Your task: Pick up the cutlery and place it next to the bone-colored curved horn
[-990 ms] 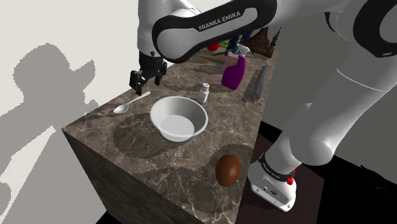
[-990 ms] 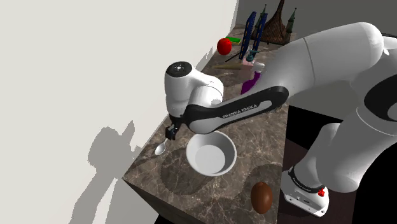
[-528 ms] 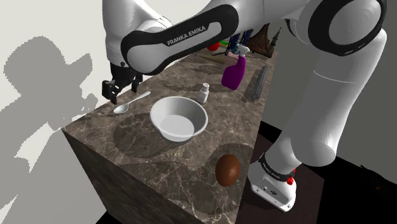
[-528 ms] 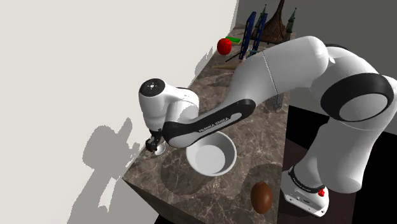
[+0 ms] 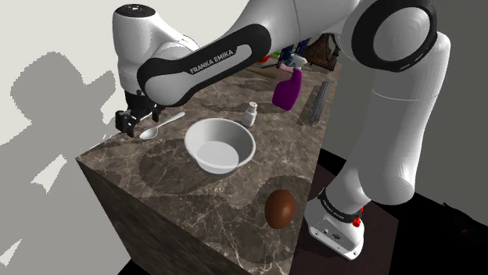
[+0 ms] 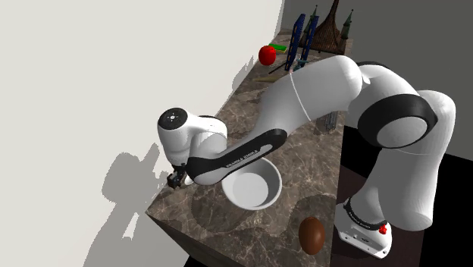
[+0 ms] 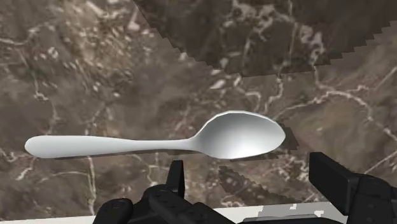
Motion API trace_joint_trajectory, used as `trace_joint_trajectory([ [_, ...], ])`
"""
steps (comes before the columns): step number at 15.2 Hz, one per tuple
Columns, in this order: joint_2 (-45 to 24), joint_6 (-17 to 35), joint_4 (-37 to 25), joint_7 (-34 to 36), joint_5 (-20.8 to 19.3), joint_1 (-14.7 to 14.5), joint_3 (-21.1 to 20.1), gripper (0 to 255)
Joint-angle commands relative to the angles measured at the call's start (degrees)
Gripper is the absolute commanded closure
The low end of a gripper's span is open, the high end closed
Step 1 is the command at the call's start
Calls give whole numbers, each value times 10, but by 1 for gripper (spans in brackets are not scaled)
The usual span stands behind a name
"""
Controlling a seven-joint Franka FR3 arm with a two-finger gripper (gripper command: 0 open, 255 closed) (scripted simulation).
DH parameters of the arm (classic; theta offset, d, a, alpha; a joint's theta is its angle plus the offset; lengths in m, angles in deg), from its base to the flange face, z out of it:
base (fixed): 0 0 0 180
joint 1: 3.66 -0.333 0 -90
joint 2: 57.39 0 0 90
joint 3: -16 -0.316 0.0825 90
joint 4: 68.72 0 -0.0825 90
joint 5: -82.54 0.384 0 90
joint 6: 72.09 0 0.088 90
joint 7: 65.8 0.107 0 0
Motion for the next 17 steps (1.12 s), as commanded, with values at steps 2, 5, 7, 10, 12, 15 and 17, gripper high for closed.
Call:
trace_joint_trajectory([
  [2,-14,14,0,4,-6,-2,3,0],
  [5,-15,14,0,4,-6,-2,3,0],
  [7,-15,14,0,4,-6,-2,3,0],
  [10,-14,14,0,4,-6,-2,3,255],
  [12,-14,14,0,4,-6,-2,3,255],
  [15,-15,14,0,4,-6,-2,3,255],
  [17,-15,14,0,4,-6,-2,3,255],
])
